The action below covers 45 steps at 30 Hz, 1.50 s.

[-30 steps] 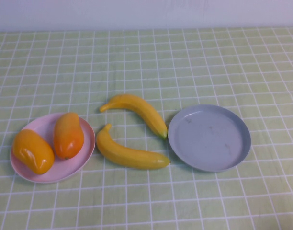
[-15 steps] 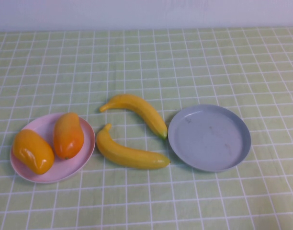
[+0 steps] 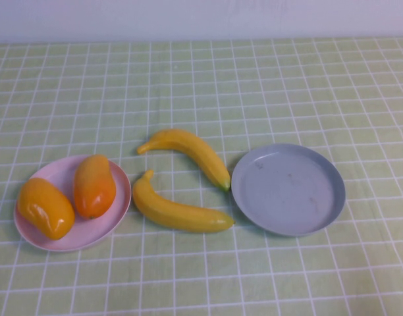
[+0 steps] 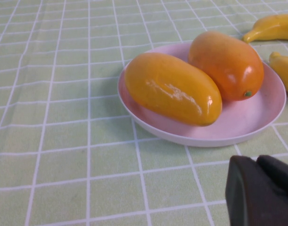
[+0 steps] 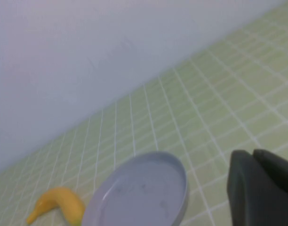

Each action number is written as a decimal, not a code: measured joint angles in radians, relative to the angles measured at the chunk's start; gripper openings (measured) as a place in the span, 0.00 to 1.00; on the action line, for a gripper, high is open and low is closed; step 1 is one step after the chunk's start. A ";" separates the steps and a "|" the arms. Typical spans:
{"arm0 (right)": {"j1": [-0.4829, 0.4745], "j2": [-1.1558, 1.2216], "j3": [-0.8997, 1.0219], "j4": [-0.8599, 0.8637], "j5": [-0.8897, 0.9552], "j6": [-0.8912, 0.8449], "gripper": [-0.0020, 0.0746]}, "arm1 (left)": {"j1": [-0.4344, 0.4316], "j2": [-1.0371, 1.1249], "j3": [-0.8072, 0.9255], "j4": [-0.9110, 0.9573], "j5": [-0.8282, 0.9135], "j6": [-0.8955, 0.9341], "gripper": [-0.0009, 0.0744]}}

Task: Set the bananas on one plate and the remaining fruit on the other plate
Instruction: Put another type of fruit in the right plate

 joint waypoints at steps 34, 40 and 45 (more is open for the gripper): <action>0.444 1.538 -1.151 -0.035 0.534 -0.700 0.00 | 0.000 0.000 0.000 0.000 0.000 0.002 0.02; 0.554 1.720 -1.399 -0.038 0.595 -0.837 0.02 | 0.000 0.000 0.000 0.000 0.000 0.002 0.02; 0.621 1.872 -1.579 -0.093 0.729 -0.851 0.22 | 0.000 0.000 0.000 0.000 0.000 0.004 0.02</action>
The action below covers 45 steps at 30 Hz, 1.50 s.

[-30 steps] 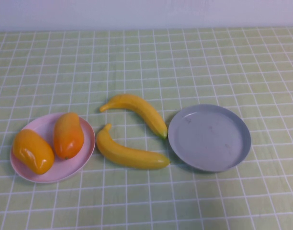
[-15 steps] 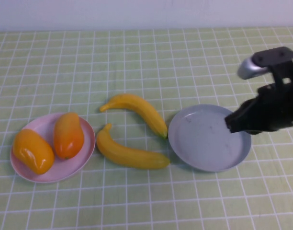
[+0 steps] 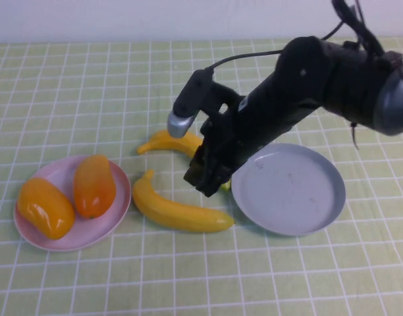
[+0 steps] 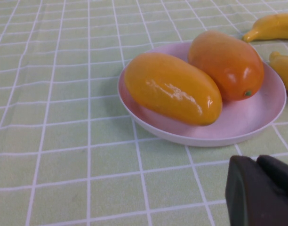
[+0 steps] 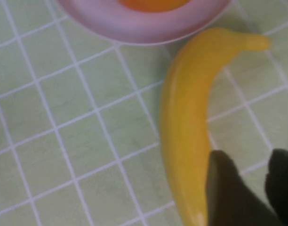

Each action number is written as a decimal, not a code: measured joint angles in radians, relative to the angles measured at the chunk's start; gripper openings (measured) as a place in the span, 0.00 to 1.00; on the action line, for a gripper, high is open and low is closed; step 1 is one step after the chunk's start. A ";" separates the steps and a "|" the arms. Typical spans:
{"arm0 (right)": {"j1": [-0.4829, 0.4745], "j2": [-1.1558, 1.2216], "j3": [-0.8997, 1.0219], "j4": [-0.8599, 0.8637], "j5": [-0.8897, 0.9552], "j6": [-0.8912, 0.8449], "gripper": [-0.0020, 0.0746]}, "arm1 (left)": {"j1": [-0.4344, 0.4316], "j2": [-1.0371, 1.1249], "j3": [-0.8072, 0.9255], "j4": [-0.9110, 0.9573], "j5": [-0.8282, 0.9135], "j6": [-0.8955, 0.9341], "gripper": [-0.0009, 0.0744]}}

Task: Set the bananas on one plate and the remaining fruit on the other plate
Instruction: Put another type of fruit in the right plate

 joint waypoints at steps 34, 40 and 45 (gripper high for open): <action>0.103 0.274 -0.117 -0.221 0.012 -0.002 0.43 | 0.000 0.000 0.000 0.001 0.000 0.000 0.02; 0.103 0.287 -0.181 -0.273 0.076 0.131 0.43 | 0.000 0.000 0.000 0.001 0.000 0.000 0.02; 0.103 0.268 -0.284 -0.317 0.169 0.261 0.43 | 0.000 0.000 0.000 0.001 0.000 0.000 0.02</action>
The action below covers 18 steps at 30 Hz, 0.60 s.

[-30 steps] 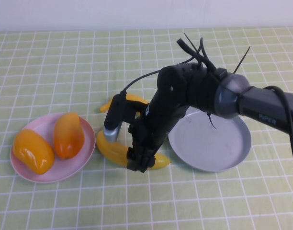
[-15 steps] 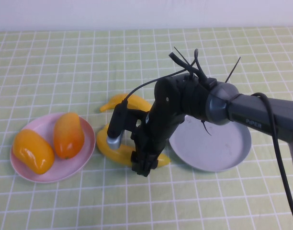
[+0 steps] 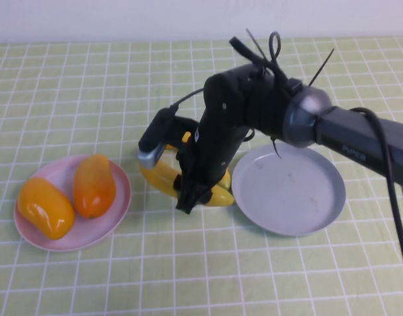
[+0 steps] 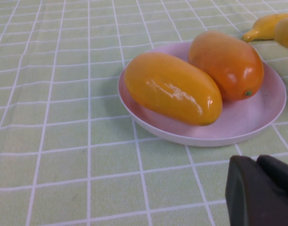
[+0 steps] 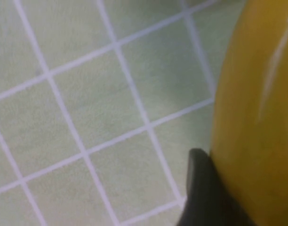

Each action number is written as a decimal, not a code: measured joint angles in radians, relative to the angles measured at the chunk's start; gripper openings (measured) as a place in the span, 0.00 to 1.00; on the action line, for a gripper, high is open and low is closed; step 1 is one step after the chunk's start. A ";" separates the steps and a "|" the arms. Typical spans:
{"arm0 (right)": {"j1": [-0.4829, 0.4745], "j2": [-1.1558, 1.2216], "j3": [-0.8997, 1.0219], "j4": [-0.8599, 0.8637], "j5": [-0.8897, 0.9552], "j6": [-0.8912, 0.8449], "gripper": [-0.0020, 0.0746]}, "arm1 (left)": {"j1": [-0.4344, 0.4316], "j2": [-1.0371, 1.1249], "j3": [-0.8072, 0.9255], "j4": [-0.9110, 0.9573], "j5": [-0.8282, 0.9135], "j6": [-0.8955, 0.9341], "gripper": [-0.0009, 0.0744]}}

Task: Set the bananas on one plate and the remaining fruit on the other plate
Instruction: Put another type of fruit in the right plate

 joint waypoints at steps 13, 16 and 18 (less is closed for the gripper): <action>-0.216 -0.245 0.101 -0.083 0.041 0.375 0.43 | 0.000 0.000 0.000 0.000 0.000 0.002 0.02; -0.306 -0.247 0.180 -0.044 0.036 0.421 0.43 | 0.000 0.000 0.000 0.000 0.000 0.004 0.02; -0.343 -0.243 0.246 -0.008 0.014 0.429 0.43 | 0.000 0.000 0.000 0.000 0.000 0.004 0.02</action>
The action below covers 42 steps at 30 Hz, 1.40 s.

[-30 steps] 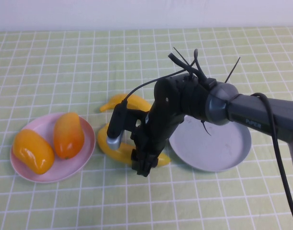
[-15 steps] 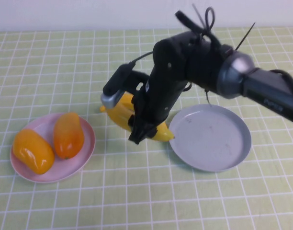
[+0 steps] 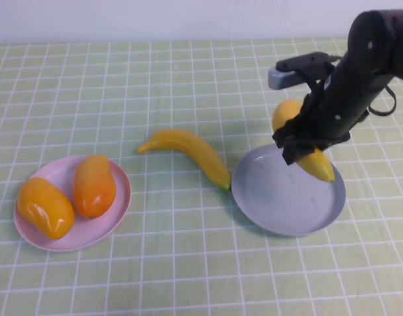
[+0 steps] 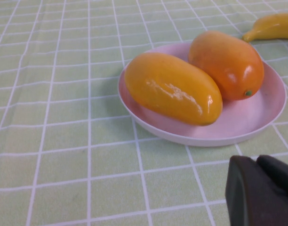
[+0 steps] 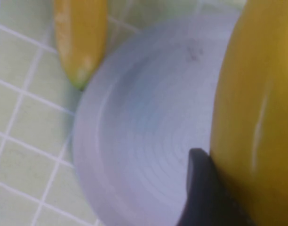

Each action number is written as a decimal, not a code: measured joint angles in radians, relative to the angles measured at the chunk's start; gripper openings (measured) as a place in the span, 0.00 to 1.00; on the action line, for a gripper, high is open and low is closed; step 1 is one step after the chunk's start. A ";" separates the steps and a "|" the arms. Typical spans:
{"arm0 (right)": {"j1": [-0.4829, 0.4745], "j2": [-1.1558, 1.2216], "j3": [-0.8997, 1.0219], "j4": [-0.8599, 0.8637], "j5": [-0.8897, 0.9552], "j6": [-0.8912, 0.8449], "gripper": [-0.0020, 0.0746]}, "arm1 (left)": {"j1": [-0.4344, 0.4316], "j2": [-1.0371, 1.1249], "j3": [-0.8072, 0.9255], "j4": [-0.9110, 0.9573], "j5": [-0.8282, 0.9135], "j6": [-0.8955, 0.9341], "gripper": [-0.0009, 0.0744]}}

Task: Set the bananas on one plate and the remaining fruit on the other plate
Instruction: Put another type of fruit in the right plate

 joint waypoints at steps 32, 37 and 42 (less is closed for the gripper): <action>-0.012 0.004 0.014 0.115 0.048 -0.034 0.74 | 0.000 0.000 0.000 0.000 0.000 0.000 0.02; -0.010 0.004 -0.067 0.301 -0.002 -0.330 0.74 | 0.000 0.000 0.000 0.000 0.000 0.000 0.02; 0.026 0.054 -0.136 0.361 -0.045 -0.458 0.74 | 0.000 0.000 0.000 0.000 0.000 0.000 0.02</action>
